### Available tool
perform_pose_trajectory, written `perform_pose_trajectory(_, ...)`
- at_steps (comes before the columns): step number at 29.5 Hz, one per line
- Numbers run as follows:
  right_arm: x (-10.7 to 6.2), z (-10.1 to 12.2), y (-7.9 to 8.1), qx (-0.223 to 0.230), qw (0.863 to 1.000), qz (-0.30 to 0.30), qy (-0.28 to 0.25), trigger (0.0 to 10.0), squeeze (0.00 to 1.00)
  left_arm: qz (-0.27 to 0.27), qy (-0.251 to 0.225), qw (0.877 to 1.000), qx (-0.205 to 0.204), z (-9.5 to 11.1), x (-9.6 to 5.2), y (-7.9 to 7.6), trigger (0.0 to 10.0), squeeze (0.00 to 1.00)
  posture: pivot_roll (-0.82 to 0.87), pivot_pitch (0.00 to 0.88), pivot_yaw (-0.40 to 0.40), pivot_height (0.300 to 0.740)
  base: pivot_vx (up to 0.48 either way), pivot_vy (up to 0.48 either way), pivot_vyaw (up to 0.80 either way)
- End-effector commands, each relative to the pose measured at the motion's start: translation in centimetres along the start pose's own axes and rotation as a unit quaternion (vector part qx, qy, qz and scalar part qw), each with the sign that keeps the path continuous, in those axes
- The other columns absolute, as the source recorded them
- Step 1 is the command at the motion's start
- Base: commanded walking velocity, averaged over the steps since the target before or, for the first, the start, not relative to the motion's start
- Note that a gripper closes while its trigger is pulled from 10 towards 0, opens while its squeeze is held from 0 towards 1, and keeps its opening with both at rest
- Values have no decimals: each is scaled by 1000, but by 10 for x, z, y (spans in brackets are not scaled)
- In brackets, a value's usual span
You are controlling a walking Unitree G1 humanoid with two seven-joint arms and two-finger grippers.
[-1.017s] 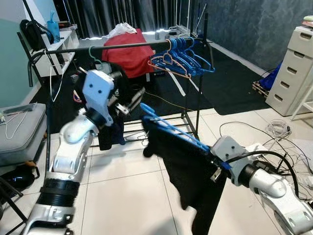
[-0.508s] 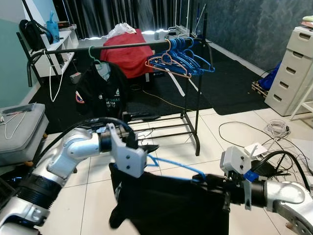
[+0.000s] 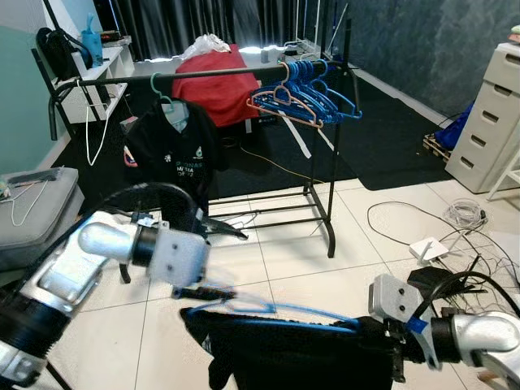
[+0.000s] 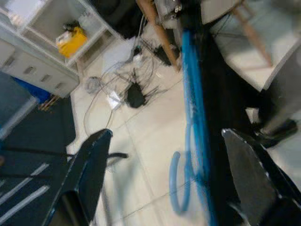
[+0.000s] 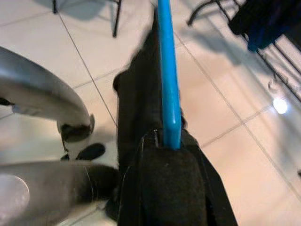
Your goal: Hang hanger
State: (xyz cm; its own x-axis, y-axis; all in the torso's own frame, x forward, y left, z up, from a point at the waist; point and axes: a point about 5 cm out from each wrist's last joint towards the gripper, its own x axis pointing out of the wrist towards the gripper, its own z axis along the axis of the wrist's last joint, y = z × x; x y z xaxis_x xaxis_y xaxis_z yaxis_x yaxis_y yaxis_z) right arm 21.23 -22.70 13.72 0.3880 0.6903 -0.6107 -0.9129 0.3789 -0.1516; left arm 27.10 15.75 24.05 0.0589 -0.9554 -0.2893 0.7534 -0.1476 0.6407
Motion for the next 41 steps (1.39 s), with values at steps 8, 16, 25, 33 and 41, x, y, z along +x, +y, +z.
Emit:
perform_pose_trajectory(8,-8,13,-4,-16,1000,1,-16,10000,0,-103,-18,992,-73,9,-12,-13,10000,0,-186,0,67,740,0,0,0)
perform_pose_trajectory(16,-8,30,8,-38,997,49,-44,10000,0,-102,-25,990,-97,-3,5,-16,10000,0,-193,0,75,740,0,0,0)
perform_pose_trajectory(25,-12,43,18,-50,994,86,-52,10000,0,-61,-18,994,-85,-11,8,-5,10000,0,-204,0,84,740,0,0,0)
perform_pose_trajectory(33,-14,49,18,-53,993,79,-63,10000,0,-54,41,995,-71,-23,2,-2,10000,0,-200,0,91,740,0,0,0)
perform_pose_trajectory(41,-18,57,18,-57,993,76,-74,10000,0,-66,57,992,-88,-29,-7,-7,10000,0,-199,0,91,740,0,0,0)
